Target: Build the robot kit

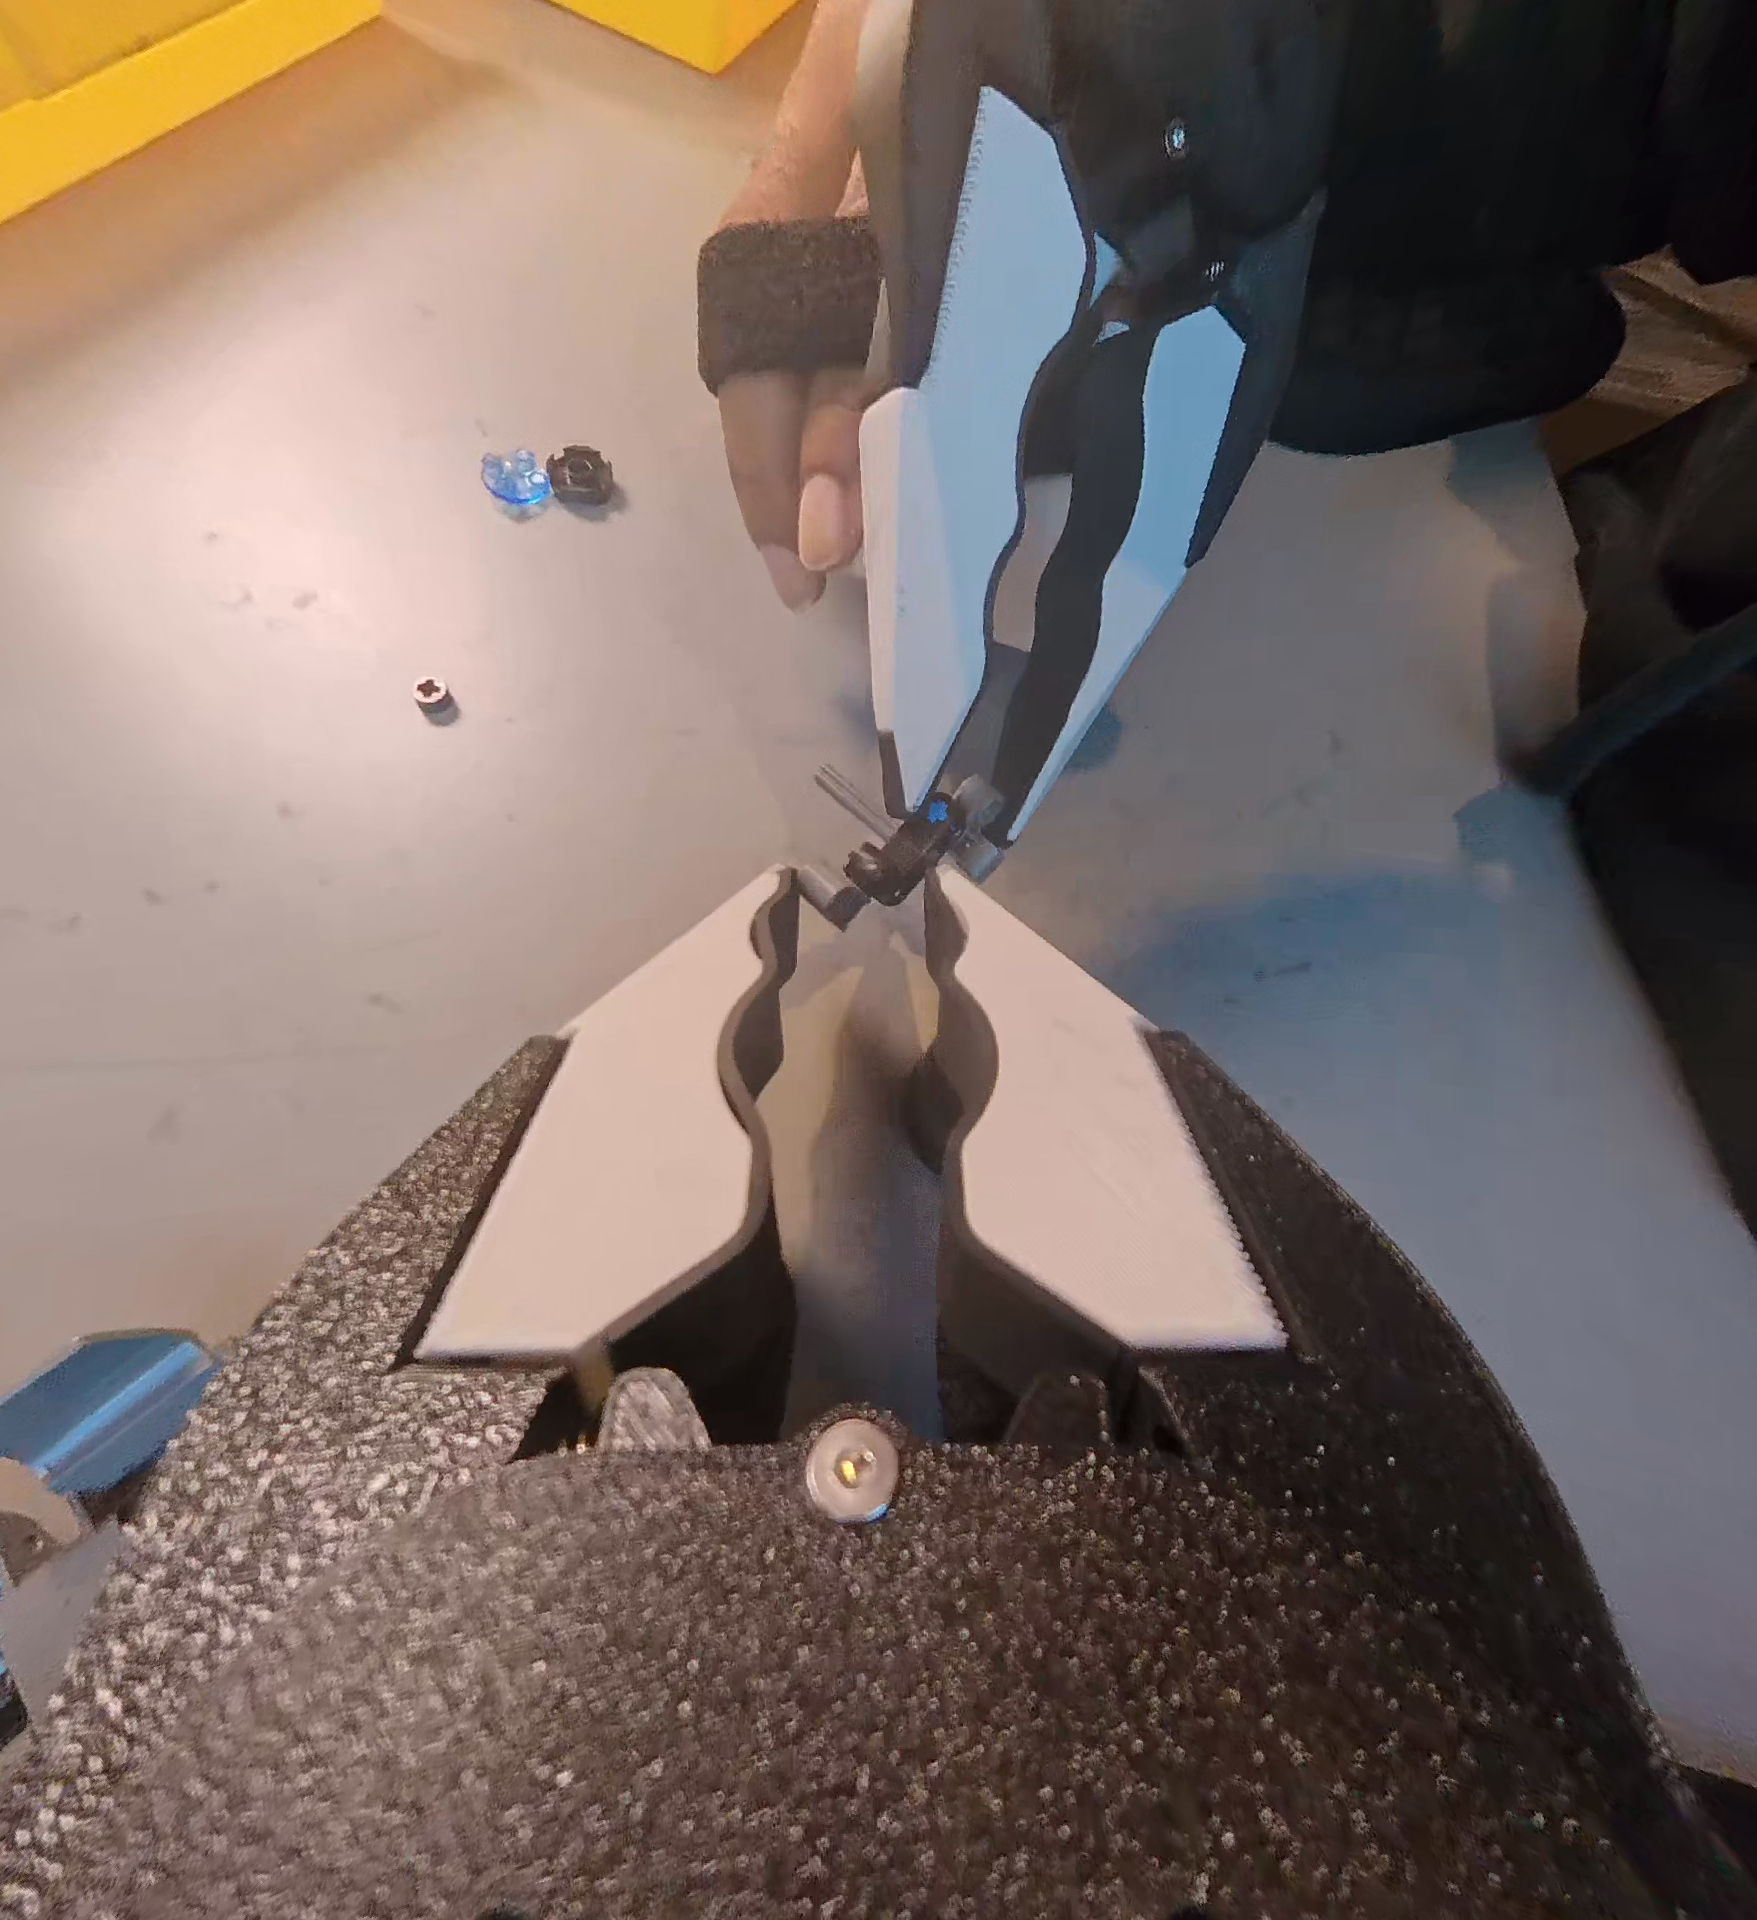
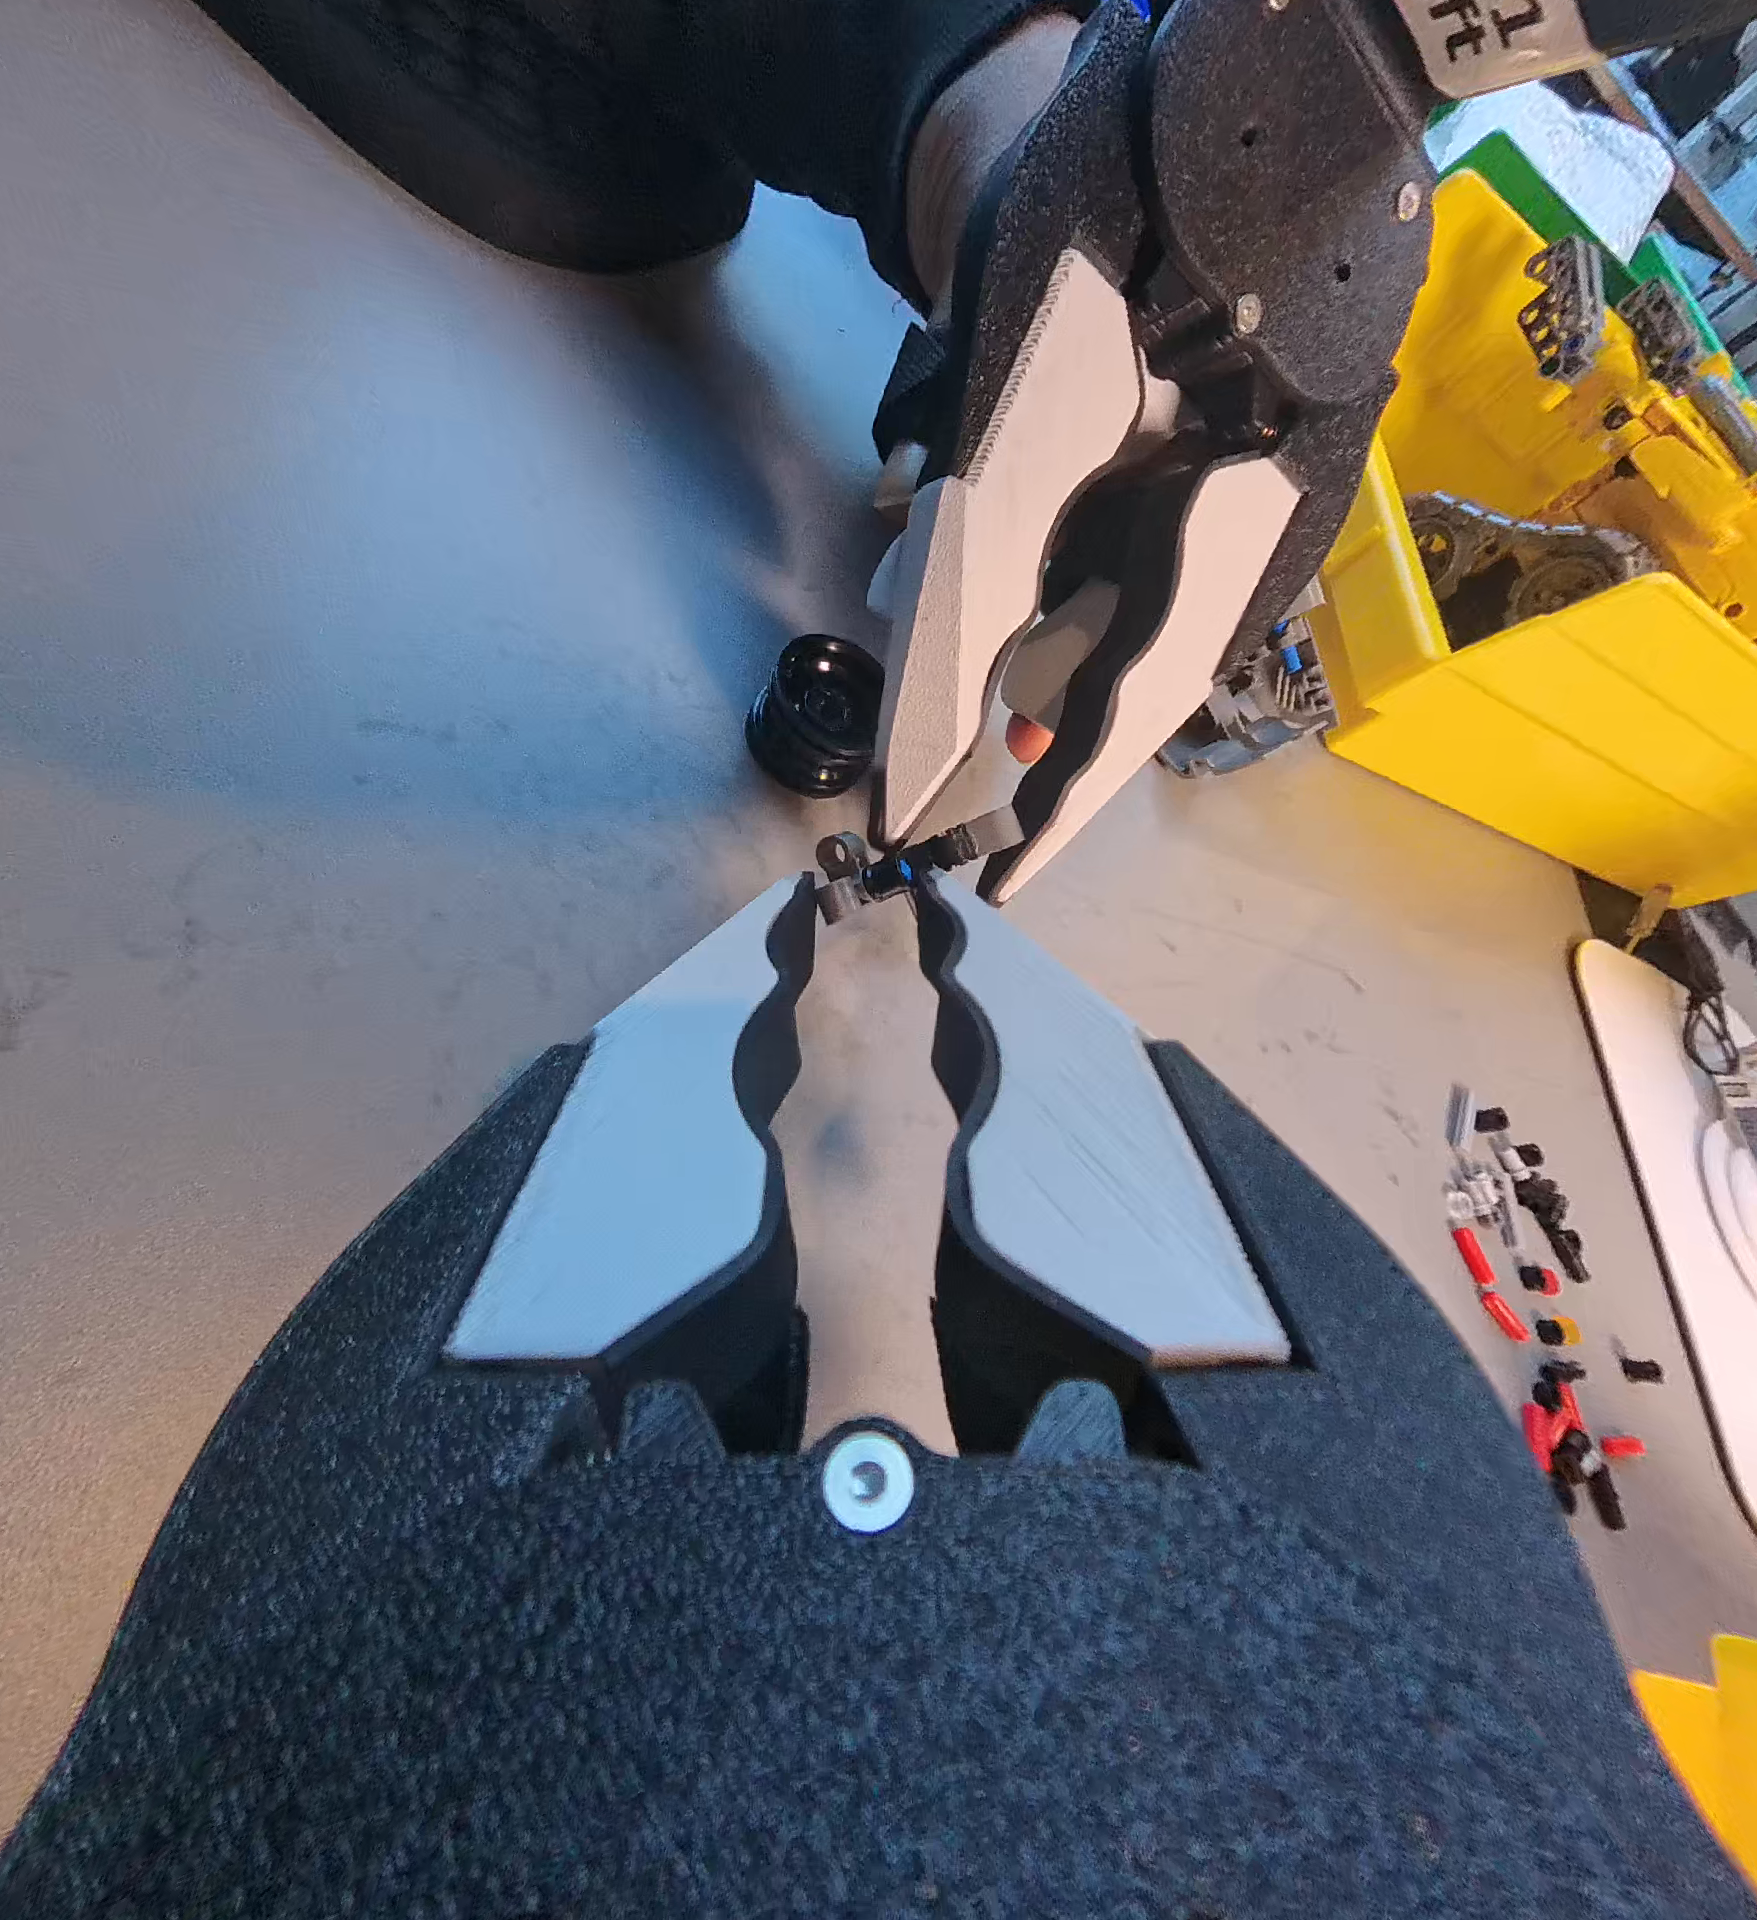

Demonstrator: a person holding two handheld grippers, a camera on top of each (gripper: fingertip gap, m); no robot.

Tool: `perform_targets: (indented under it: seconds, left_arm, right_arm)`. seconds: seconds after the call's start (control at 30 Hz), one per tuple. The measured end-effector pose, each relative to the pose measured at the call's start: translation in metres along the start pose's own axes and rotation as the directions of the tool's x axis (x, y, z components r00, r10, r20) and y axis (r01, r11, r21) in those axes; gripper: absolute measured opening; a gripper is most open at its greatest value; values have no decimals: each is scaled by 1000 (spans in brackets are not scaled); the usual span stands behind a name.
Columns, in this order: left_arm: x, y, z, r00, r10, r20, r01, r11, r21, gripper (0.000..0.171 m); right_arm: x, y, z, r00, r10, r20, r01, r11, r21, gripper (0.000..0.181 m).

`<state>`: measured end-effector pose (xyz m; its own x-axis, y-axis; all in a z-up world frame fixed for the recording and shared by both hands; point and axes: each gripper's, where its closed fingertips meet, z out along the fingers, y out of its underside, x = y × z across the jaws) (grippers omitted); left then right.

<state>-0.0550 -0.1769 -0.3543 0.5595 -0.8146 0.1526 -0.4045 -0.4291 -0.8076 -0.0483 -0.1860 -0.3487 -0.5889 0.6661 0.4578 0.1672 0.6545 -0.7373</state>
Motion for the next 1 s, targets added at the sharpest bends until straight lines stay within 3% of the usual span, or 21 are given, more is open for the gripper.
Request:
perform_targets:
  seconds: [0.3, 0.53, 0.7, 1.0]
  left_arm:
    - [-4, -13, -9, 990, 94, 101, -101, 993, 66, 13]
    - [-5, -6, 1, 939, 275, 205, -274, 961, -35, 7]
    - [-8, 0, 4, 905, 351, 240, -336, 936, -104, 7]
    - [-10, -1, 5, 927, 294, 232, -283, 956, -81, 7]
  right_arm:
    - [11, 6, -5, 992, -94, -89, 88, 994, -64, 19]
    - [9, 20, -2, 994, -84, -75, 74, 990, -118, 17]
    - [5, 23, -3, 998, 51, -25, -54, 993, -110, 17]
    - [14, 26, 8, 980, 185, -68, -194, 968, -157, 13]
